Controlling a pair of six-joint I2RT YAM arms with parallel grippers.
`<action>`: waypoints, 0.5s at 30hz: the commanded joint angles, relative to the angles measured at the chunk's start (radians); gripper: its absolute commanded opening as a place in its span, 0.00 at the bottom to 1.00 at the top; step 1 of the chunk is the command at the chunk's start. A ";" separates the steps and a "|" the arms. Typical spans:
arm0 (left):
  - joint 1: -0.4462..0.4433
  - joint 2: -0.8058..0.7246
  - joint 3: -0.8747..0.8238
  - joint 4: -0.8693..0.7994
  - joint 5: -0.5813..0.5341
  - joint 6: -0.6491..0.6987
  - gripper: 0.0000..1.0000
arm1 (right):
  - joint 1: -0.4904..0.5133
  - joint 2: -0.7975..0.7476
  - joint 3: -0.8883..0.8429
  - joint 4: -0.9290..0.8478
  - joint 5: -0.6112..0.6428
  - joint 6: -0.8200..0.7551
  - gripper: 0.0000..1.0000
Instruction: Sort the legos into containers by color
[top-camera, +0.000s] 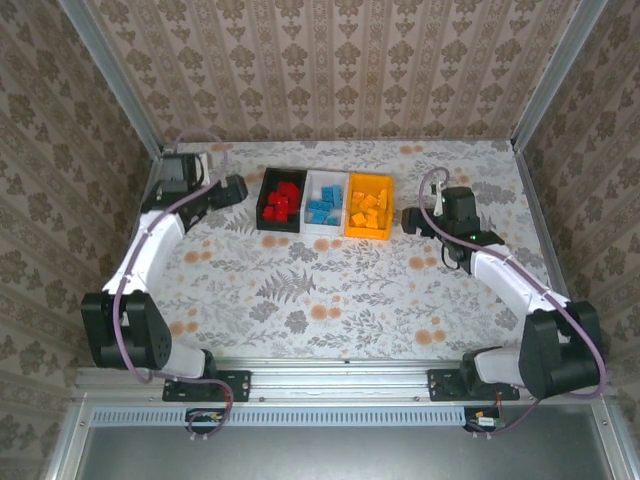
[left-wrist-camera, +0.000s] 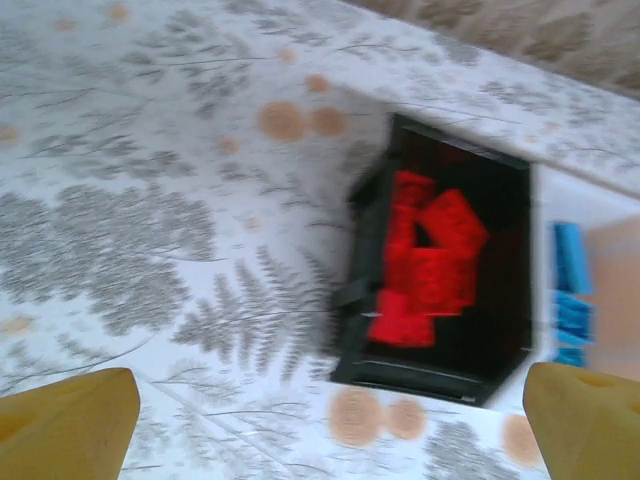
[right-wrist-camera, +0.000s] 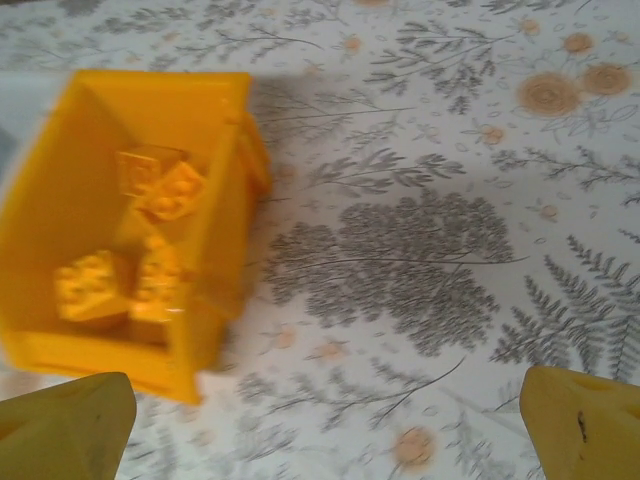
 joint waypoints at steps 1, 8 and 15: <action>-0.006 -0.076 -0.175 0.264 -0.113 0.080 1.00 | -0.023 0.065 -0.064 0.303 0.032 -0.153 1.00; 0.023 -0.139 -0.386 0.479 -0.251 0.217 1.00 | -0.138 0.132 -0.168 0.476 -0.071 -0.157 1.00; 0.071 -0.200 -0.660 0.835 -0.243 0.325 1.00 | -0.152 0.195 -0.351 0.862 -0.089 -0.152 1.00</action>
